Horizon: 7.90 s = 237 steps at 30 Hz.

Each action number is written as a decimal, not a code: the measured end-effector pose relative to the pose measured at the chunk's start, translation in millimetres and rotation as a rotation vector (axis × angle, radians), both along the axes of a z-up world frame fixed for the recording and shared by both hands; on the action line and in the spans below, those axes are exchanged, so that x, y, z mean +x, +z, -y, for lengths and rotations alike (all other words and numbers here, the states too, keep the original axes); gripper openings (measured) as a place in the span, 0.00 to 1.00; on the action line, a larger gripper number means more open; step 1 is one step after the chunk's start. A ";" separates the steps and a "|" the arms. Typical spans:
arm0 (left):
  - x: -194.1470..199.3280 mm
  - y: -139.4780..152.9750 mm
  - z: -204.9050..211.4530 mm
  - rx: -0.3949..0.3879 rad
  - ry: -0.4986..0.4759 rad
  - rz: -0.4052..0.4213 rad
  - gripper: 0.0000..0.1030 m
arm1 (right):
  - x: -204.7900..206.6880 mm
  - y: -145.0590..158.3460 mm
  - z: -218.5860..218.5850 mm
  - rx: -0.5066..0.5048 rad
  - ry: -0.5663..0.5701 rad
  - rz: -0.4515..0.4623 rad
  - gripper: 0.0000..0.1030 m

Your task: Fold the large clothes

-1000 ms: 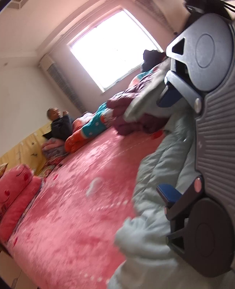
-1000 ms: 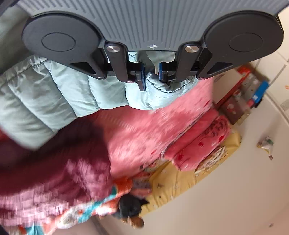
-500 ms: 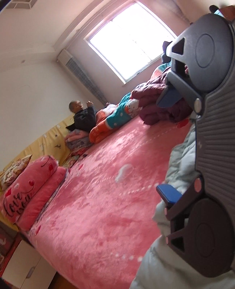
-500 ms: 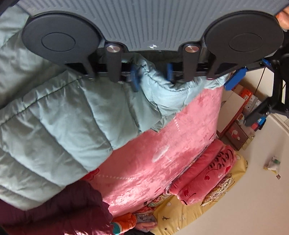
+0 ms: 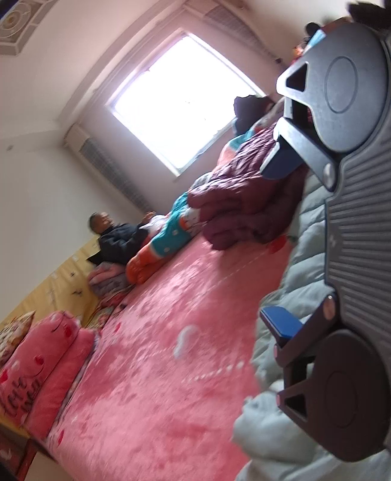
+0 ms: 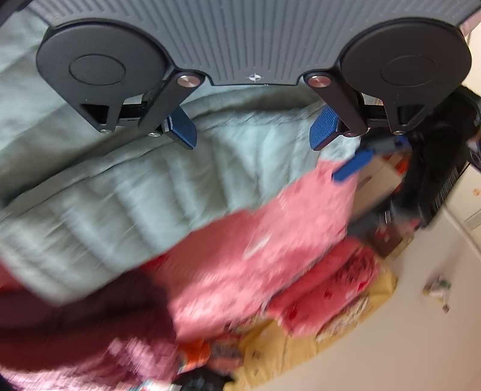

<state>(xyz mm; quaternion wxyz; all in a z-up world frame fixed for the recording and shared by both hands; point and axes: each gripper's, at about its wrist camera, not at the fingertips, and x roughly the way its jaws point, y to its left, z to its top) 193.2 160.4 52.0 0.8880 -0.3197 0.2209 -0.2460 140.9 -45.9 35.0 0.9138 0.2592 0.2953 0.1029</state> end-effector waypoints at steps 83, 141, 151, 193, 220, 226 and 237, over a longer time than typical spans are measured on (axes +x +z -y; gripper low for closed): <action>-230.7 -41.5 91.0 0.715 -0.345 0.060 0.94 | -209.9 -36.7 55.3 -0.543 -0.217 -0.208 1.00; -161.9 -15.8 -91.4 0.179 0.264 -0.309 0.95 | -257.7 -11.1 127.3 -0.105 -0.279 -0.314 0.74; -133.2 -45.3 -129.7 -0.092 0.421 -0.487 0.95 | -265.1 7.2 134.9 -0.083 -0.436 -0.060 1.00; -88.4 -81.0 -183.8 -0.547 0.703 -0.425 0.19 | -168.6 -2.6 99.7 -0.151 -0.301 0.073 1.00; -140.2 -3.2 163.8 1.215 -0.429 0.408 0.69 | -170.1 -12.9 160.5 0.125 -0.487 0.077 1.00; -167.5 9.9 161.0 1.168 -0.410 0.370 0.86 | -173.7 -17.2 171.7 0.185 -0.533 0.067 1.00; -184.8 23.0 135.8 0.814 -0.442 0.022 0.85 | -177.0 -20.4 183.0 0.223 -0.544 0.064 1.00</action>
